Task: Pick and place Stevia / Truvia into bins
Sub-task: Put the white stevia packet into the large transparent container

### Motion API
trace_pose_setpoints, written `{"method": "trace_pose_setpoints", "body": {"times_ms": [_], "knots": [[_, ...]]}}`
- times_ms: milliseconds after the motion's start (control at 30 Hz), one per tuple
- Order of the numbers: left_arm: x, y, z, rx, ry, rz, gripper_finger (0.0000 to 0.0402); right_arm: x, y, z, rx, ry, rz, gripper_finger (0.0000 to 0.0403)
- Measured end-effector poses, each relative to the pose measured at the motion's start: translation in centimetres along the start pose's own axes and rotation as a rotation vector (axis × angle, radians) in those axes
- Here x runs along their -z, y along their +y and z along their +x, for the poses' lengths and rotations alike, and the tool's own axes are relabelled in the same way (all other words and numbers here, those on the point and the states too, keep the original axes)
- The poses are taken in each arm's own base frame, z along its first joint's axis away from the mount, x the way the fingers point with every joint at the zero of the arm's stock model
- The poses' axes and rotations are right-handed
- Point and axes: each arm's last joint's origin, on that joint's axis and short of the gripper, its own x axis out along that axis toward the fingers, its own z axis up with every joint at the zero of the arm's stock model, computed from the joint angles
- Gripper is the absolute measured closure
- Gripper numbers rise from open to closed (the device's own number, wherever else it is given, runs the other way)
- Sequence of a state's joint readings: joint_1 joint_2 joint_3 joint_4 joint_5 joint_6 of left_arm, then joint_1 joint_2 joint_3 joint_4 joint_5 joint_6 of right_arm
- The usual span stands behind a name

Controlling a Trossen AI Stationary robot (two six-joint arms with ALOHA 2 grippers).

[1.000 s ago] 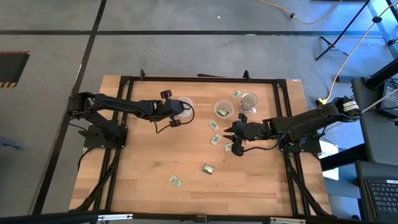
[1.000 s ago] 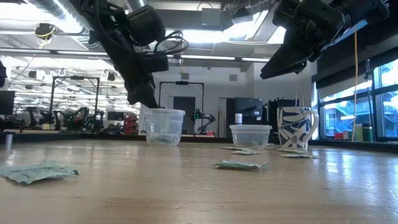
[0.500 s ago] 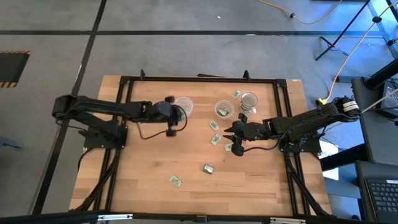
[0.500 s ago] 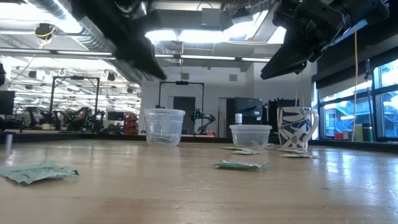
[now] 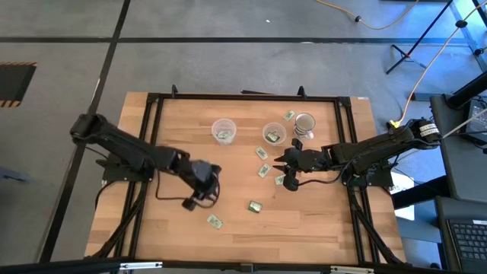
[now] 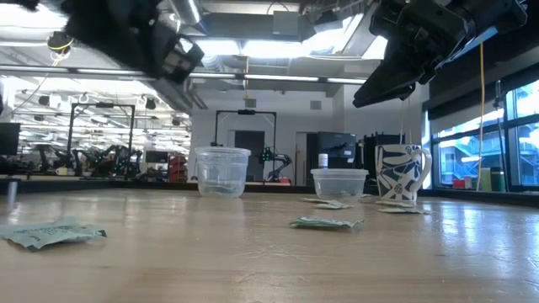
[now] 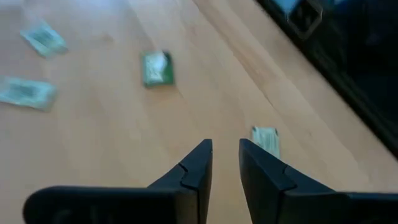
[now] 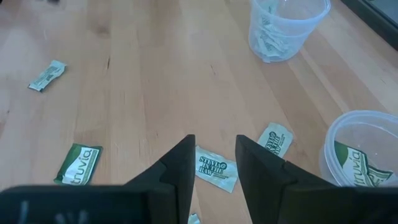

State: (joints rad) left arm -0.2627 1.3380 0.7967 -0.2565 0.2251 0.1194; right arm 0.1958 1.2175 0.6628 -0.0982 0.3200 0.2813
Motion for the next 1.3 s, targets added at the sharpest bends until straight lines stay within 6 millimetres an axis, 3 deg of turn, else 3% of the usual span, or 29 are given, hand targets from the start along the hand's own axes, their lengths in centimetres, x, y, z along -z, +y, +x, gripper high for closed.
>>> {"method": "trace_pose_setpoints", "body": {"times_ms": [467, 1300], "knots": [[2.7, -2.8, 7.2, 0.026, 0.216, -0.052, 0.0322, 0.0, 0.0, 0.0, 0.000, -0.002, 0.002, 0.0285], [4.3, -2.9, 10.3, 0.081, 0.276, -0.091, 0.0330, 0.0, 0.0, 0.0, -0.001, -0.004, 0.004, 0.0285]]}}
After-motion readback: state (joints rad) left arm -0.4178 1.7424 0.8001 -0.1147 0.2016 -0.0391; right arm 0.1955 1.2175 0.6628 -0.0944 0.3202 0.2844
